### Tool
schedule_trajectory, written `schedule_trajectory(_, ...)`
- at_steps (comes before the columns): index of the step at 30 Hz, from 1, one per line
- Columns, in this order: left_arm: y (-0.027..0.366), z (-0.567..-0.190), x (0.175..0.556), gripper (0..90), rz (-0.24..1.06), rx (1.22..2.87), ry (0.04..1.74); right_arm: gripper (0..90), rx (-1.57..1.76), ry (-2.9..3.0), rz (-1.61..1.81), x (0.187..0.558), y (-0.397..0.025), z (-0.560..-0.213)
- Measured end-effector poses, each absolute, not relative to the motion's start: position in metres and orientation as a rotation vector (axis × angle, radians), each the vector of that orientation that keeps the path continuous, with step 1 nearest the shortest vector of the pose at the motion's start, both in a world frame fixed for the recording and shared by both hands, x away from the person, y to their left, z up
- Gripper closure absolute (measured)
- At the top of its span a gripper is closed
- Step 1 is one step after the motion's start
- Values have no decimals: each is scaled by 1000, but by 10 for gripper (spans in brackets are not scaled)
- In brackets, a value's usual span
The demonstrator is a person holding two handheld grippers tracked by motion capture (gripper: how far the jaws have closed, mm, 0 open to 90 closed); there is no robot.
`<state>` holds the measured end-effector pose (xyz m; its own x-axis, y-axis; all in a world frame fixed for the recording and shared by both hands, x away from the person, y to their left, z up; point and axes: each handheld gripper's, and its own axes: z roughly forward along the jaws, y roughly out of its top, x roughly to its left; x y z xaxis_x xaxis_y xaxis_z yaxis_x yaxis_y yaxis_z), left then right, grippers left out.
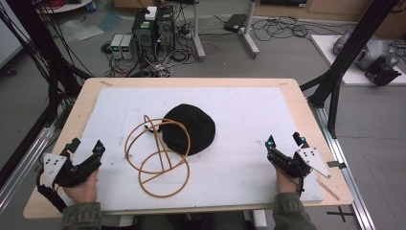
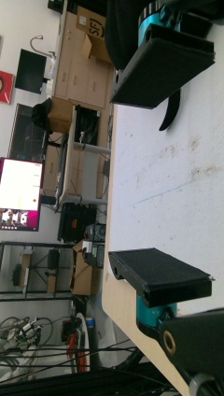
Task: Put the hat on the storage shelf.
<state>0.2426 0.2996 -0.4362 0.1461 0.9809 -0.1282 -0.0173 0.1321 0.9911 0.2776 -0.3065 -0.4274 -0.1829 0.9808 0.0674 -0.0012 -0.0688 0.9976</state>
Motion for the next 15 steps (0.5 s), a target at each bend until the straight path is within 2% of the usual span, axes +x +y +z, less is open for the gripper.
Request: schedule_trajectory(15, 300, -437, 244, 207, 1030, 1184, 1148, 96, 1191, 1263, 1383, 276, -315, -425)
